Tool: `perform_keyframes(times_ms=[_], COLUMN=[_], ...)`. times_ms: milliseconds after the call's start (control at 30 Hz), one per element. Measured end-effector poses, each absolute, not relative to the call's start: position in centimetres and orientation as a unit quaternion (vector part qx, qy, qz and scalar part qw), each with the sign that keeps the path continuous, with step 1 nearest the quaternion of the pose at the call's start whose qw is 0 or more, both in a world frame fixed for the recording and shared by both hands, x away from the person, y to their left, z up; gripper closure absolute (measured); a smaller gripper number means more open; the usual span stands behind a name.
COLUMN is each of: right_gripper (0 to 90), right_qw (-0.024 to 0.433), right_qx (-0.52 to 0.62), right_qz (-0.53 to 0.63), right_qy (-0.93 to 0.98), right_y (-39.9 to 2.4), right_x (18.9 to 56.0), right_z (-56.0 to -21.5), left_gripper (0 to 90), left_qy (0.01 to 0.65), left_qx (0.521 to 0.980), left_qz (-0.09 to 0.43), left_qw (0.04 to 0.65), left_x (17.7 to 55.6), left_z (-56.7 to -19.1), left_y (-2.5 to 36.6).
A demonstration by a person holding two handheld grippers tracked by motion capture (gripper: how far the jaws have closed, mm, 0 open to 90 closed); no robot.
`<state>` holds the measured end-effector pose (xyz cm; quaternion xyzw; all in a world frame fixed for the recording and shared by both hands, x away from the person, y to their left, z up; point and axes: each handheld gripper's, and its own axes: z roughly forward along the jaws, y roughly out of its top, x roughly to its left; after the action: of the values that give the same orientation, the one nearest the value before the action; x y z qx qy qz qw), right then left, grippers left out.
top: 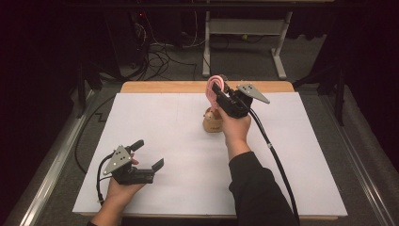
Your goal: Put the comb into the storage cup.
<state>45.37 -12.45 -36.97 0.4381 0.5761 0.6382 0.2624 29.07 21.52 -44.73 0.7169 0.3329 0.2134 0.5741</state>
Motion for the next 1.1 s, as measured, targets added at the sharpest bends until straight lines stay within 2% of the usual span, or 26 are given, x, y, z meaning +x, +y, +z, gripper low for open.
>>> perform_keyframes(times_ms=[667, 1100], right_gripper=[61.0, 50.7], right_qw=[0.274, 0.269], right_qx=[0.451, 0.462], right_qz=[0.607, 0.590], right_qy=[0.594, 0.605], right_y=[-13.7, -14.6], right_x=[45.5, 45.7], right_z=[-36.6, -36.6], left_gripper=[0.0, 0.0], left_qy=[0.328, 0.328], left_qx=[0.725, 0.725], left_qz=[0.206, 0.205], left_qw=[0.569, 0.570], left_x=[29.2, 29.2], left_z=[-44.8, -44.9], left_y=[21.3, 21.3])
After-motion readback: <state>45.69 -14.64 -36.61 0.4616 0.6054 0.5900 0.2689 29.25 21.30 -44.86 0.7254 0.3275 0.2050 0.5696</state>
